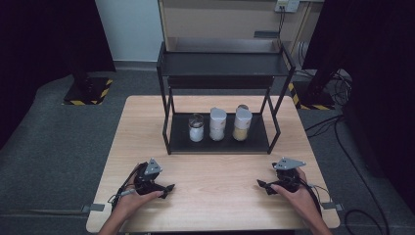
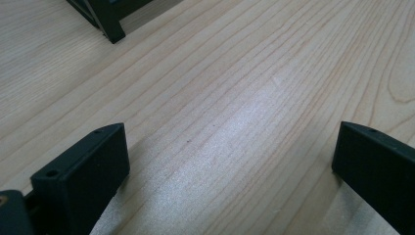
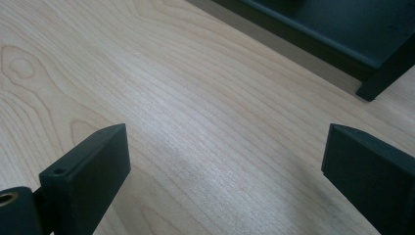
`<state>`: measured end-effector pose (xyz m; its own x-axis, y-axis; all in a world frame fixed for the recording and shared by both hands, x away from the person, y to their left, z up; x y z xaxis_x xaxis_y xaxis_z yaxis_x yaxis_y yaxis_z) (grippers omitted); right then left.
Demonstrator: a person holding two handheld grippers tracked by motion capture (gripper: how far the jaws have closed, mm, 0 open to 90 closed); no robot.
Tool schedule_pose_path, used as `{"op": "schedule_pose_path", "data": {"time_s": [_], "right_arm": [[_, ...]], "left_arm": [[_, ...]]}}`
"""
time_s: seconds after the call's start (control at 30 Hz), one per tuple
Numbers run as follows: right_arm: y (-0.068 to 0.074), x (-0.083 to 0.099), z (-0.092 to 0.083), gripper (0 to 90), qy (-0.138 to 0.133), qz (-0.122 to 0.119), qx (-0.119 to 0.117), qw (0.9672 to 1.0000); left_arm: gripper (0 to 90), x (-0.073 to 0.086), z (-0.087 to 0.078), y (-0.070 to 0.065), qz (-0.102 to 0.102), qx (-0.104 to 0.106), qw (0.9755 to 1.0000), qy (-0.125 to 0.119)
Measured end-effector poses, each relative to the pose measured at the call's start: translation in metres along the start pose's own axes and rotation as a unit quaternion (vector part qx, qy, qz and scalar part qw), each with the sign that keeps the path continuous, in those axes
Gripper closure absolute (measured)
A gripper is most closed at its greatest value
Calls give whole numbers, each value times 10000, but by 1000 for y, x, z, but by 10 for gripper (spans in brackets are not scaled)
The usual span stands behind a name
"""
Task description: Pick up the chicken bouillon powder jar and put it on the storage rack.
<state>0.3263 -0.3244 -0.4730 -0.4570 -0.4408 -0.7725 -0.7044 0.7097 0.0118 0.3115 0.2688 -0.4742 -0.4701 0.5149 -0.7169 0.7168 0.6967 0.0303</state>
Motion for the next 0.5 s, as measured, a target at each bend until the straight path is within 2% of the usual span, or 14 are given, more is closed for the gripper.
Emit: {"op": "schedule_pose_path", "data": {"time_s": [0.5], "right_arm": [[4,-2,6,41,90,-66,-69,9999]], "left_arm": [[0,0,0,0,0,-2,10000,1]]}}
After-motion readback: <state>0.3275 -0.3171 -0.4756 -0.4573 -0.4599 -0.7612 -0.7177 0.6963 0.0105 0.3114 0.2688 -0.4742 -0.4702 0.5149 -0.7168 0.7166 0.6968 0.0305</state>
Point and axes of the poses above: each handheld gripper's, and its own axes: z roughly forward along the jaws, x roughly out of its underside, y roughly to its left, the point moved 4 cm from there along z, roughly forward along the jaws, and after that the axes turned 2 degrees about z, right-handed, at the moved point
